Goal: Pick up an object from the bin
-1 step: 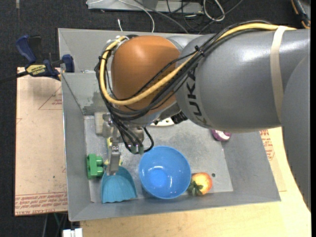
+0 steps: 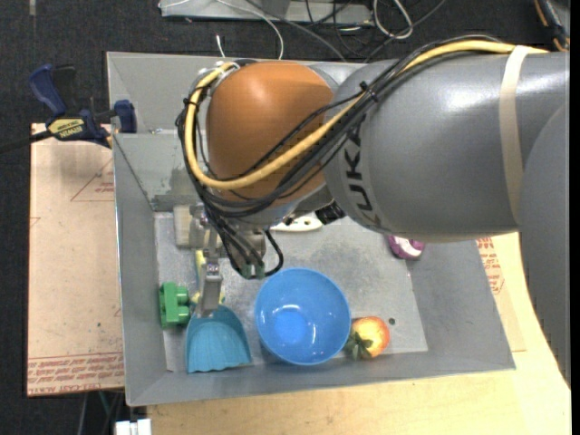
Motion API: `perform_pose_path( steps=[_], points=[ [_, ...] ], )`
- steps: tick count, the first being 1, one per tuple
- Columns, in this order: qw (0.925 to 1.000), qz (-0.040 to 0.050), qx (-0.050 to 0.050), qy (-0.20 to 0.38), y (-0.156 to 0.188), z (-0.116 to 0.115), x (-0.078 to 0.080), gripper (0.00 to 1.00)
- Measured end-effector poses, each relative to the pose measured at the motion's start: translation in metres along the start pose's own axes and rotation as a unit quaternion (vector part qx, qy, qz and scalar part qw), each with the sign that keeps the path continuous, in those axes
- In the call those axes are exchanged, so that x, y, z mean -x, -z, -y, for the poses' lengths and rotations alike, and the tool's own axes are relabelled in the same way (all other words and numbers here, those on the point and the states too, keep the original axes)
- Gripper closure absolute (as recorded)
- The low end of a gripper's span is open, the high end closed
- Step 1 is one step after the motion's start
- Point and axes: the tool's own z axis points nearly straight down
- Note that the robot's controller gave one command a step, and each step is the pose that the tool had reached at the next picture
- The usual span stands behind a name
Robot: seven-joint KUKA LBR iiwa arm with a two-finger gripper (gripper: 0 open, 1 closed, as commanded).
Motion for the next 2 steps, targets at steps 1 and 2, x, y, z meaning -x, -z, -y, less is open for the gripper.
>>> perform_pose_path(
  steps=[1, 2],
  points=[
    [0.9949, 0.0009, 0.000, 0.101, -0.110, -0.005, 0.017, 0.00],
    [0.9898, 0.0030, 0.001, 0.142, -0.099, -0.002, 0.021, 0.00]
  ],
)
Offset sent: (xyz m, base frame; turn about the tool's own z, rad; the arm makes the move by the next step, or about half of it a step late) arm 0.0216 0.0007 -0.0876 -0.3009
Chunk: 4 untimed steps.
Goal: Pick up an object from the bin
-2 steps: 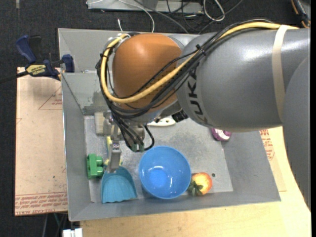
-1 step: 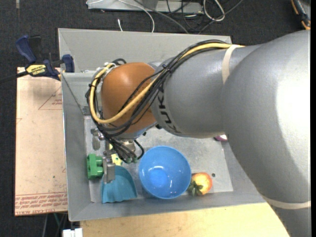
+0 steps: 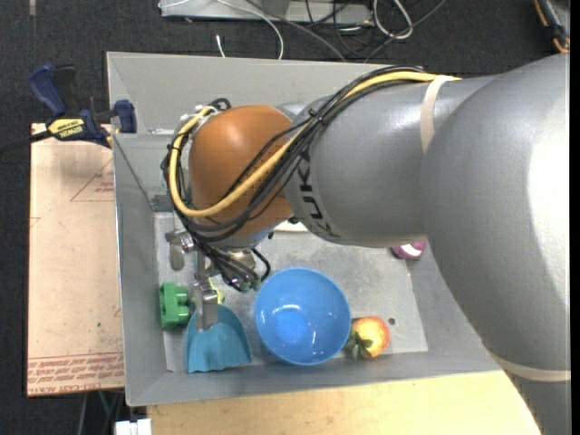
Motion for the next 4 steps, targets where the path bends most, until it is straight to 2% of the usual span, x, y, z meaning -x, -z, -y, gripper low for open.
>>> perform_pose_path(
  steps=[1, 2, 3, 4],
  points=[
    [0.9654, -0.0025, 0.001, 0.261, -0.034, 0.033, 0.015, 0.00],
    [0.9729, 0.0038, -0.002, 0.231, -0.076, -0.004, 0.006, 0.00],
    [0.9265, 0.0055, -0.001, 0.376, -0.075, 0.022, 0.057, 1.00],
    [0.9265, 0.0053, -0.001, 0.376, -0.075, 0.022, 0.057, 1.00]
  ],
)
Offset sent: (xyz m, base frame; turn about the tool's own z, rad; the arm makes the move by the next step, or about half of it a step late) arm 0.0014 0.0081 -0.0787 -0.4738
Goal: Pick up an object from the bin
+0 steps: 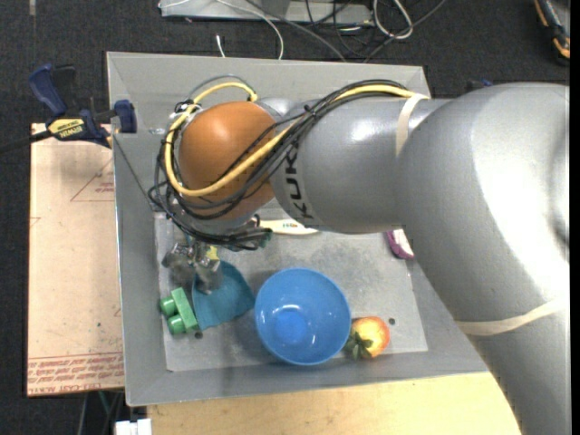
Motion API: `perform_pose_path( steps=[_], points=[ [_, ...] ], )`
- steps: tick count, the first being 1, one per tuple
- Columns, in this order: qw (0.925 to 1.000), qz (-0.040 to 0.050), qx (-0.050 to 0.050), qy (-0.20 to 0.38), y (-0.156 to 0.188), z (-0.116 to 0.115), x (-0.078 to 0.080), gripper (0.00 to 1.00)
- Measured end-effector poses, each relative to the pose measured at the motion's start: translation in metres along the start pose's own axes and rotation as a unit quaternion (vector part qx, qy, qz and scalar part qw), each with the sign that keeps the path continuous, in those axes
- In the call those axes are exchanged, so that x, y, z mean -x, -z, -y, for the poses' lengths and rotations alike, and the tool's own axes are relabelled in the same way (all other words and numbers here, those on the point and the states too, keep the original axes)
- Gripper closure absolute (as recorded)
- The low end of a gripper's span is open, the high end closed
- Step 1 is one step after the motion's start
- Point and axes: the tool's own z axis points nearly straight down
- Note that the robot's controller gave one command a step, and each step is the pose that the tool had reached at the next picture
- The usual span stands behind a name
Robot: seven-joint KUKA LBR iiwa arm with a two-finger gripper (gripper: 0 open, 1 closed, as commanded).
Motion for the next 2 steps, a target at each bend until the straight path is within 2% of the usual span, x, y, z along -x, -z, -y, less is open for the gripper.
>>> perform_pose_path(
  steps=[2],
  points=[
    [1.0000, 0.0004, 0.001, -0.002, 0.031, 0.000, 0.001, 1.00]
  ],
)
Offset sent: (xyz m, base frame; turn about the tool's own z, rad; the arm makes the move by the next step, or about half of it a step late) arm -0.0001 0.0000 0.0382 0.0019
